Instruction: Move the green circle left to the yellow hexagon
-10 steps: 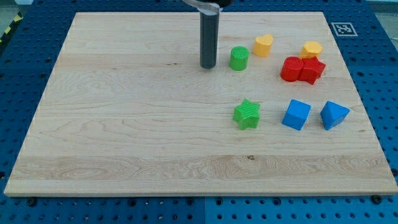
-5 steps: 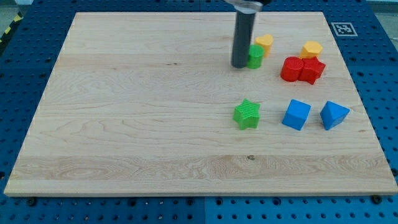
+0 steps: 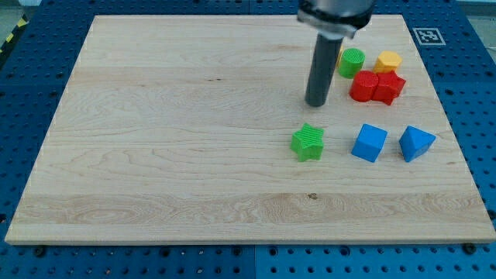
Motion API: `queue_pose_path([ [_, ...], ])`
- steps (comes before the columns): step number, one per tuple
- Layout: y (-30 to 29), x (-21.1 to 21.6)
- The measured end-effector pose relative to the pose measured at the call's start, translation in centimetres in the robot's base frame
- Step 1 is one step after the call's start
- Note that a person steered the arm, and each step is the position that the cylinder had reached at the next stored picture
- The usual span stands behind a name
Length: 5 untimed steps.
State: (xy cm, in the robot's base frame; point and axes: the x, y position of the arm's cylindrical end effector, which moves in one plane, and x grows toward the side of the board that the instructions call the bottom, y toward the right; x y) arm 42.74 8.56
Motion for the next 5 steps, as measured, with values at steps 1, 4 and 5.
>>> queue_pose_path([
  [1, -3.8, 3.7],
  [4, -2.3, 11.9],
  [5, -2.3, 11.4],
])
